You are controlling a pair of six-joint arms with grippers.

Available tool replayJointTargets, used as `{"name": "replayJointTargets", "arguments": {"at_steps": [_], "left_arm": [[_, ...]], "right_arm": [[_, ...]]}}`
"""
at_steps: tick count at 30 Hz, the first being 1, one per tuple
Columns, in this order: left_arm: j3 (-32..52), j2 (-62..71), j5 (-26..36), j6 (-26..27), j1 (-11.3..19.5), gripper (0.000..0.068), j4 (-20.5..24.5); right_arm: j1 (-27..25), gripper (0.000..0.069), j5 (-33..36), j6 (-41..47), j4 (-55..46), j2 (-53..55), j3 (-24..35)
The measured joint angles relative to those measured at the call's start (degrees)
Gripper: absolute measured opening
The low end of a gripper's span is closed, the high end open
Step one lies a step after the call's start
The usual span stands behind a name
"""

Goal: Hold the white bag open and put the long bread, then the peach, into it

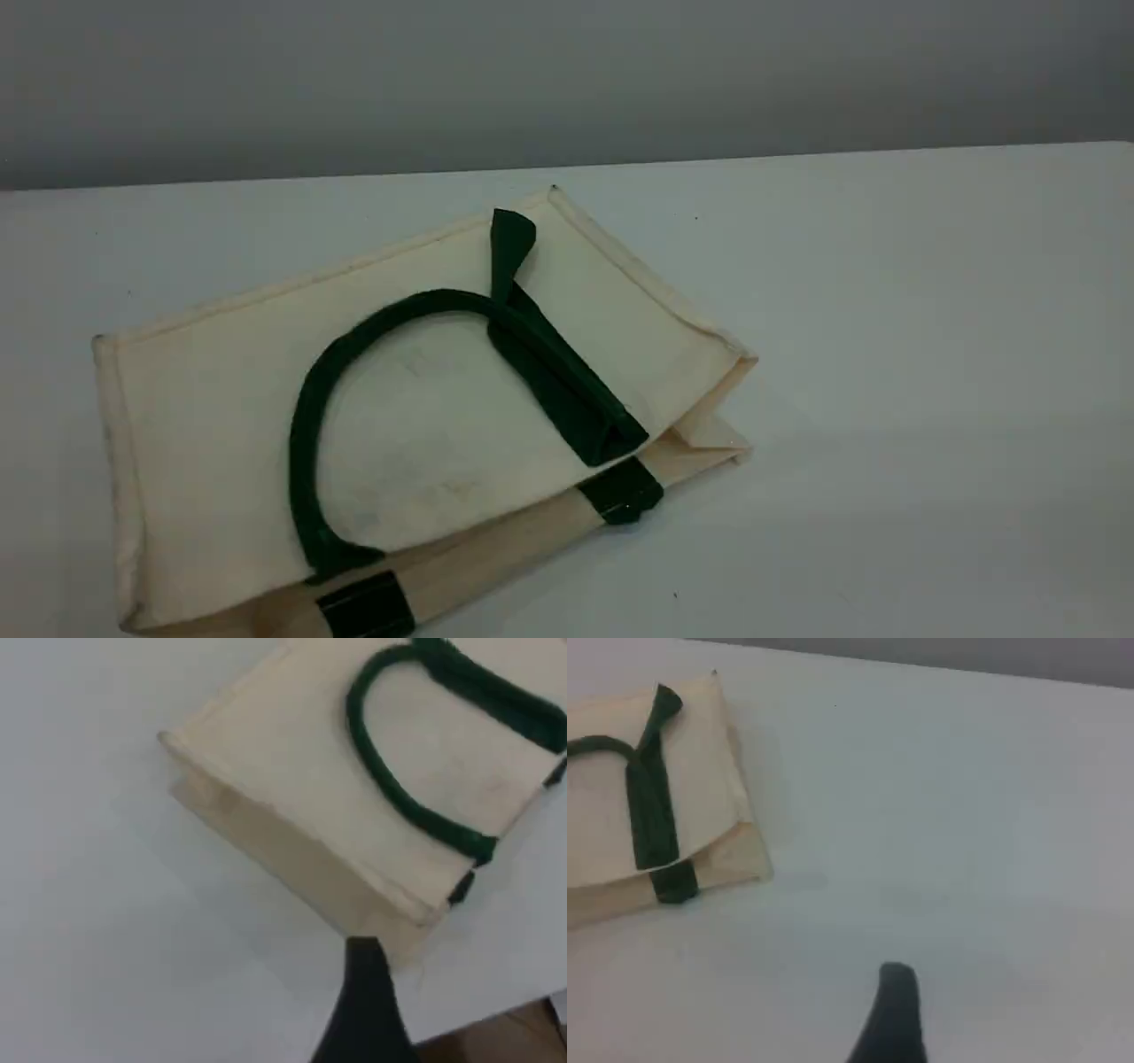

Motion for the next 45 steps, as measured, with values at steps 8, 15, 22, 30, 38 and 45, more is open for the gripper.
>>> {"name": "replayJointTargets", "arguments": {"at_steps": [8, 15, 22, 30, 38, 45], "left_arm": [[0.0, 0.0, -0.3, -5.0, 0.0, 0.0494, 4.5], [0.0, 0.0, -0.3, -4.9, 0.0, 0.0494, 4.4], [0.0, 0.0, -0.3, -4.9, 0.0, 0.0494, 4.4], [0.0, 0.0, -0.3, -4.9, 0.0, 0.0494, 4.2], [0.0, -1.4, -0.2, -4.8, 2.6, 0.0494, 3.4], [0.0, -6.2, -0.2, -4.8, 9.3, 0.0494, 3.8]], "right_arm": [[0.0, 0.0586, 0.1, 0.0, 0.0, 0.0, 0.0], [-0.2, 0.0586, 0.2, 0.0, 0.9, 0.0, 0.0], [-0.2, 0.0586, 0.2, 0.0, 1.1, 0.0, 0.0], [-0.2, 0.0586, 0.2, 0.0, 1.0, 0.0, 0.0], [-5.6, 0.0586, 0.2, 0.0, 1.1, 0.0, 0.0], [-11.4, 0.0586, 0.1, 0.0, 1.4, -1.9, 0.0]]}}
